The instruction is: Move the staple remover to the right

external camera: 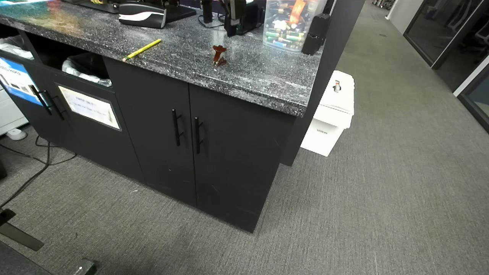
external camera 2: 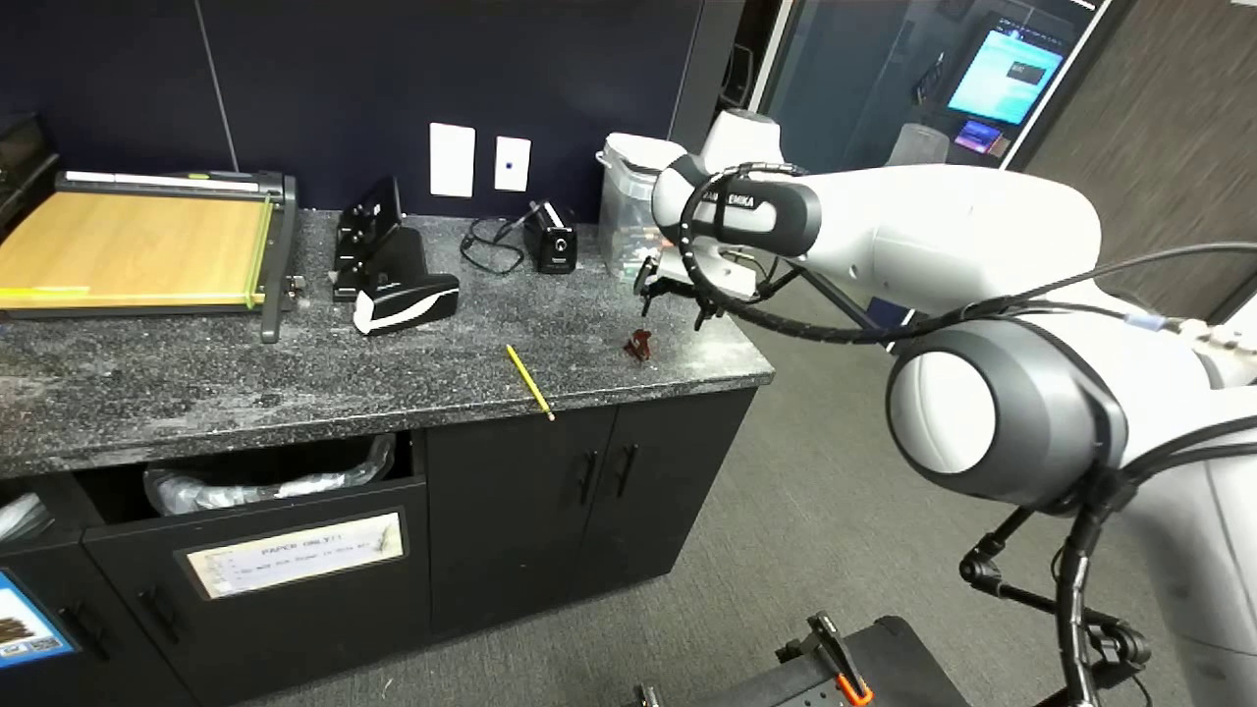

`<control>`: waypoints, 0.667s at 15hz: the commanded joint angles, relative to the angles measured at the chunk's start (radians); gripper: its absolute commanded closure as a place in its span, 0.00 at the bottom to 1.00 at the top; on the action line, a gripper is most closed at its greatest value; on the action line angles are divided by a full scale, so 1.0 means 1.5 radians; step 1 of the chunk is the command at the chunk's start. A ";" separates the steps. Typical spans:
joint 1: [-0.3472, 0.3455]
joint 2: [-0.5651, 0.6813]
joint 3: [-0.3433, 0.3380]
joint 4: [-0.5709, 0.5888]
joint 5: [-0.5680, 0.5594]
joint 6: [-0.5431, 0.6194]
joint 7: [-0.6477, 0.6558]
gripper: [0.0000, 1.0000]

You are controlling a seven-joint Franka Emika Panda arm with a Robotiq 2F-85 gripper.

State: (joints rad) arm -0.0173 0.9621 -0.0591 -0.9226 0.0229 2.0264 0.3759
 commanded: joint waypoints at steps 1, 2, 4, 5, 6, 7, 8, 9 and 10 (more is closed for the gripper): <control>-0.004 0.111 -0.007 0.160 0.009 -0.064 0.019 0.00; -0.005 0.135 -0.006 0.188 0.008 -0.077 0.022 0.00; -0.005 0.177 -0.004 0.240 0.008 -0.097 0.025 0.00; -0.004 0.191 -0.002 0.256 0.008 -0.104 0.025 0.00; -0.004 0.202 -0.001 0.268 0.008 -0.108 0.025 0.00; -0.003 0.213 0.000 0.281 0.007 -0.113 0.026 0.00; -0.003 0.220 0.001 0.284 0.005 -0.111 0.029 0.00; -0.002 0.227 0.001 0.288 0.005 -0.108 0.031 0.00; -0.001 0.232 0.001 0.290 0.005 -0.106 0.033 0.00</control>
State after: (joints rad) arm -0.0187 1.2534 -0.0623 -0.5799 0.0230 1.9015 0.4052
